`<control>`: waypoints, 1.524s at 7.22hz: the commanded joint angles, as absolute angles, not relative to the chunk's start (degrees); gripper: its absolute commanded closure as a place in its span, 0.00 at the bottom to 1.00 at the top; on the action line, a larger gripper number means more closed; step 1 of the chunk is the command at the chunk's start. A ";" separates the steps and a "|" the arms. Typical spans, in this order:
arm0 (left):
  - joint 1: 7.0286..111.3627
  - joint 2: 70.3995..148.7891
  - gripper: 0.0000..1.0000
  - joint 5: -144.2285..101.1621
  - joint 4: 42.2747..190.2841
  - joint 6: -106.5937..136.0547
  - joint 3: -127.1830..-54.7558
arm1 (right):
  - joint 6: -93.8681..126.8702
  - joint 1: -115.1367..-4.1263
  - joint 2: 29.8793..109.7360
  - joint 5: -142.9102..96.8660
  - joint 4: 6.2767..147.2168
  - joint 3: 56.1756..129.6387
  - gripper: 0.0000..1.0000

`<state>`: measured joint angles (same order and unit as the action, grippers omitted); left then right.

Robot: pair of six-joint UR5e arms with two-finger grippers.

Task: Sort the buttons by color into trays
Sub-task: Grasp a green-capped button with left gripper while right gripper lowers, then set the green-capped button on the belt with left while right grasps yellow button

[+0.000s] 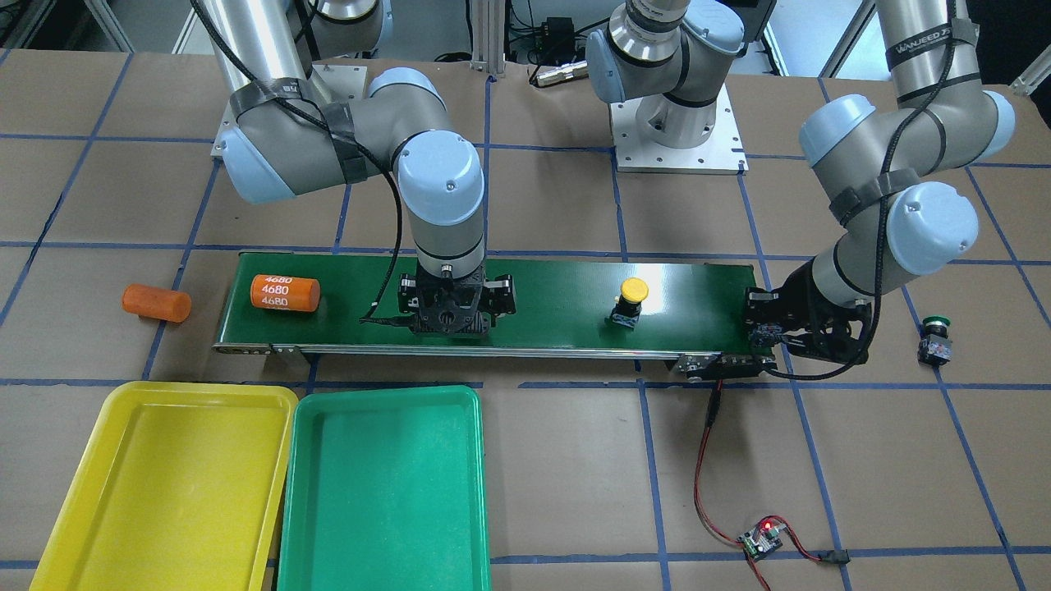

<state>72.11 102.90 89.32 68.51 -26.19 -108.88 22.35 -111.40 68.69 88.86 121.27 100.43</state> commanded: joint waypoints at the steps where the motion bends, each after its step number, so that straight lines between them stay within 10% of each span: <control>1: 73.21 101.43 0.93 89.03 68.64 -26.02 -112.83 | 22.32 -110.92 68.03 89.21 118.24 100.37 0.82; 2: 73.56 100.73 0.71 89.03 67.95 -26.10 -114.16 | 22.24 -110.40 68.55 89.30 115.78 100.11 1.00; 3: 73.74 100.20 0.22 88.77 67.94 -25.23 -114.34 | 22.24 -110.04 68.90 89.38 114.53 99.50 1.00; 4: 73.74 99.41 0.00 87.12 68.37 -23.57 -113.74 | 22.32 -109.78 69.86 89.47 114.52 98.97 1.00; 11: 47.21 108.07 0.00 94.33 68.45 -47.71 -99.40 | -4.20 -87.02 68.23 94.04 121.35 92.21 1.00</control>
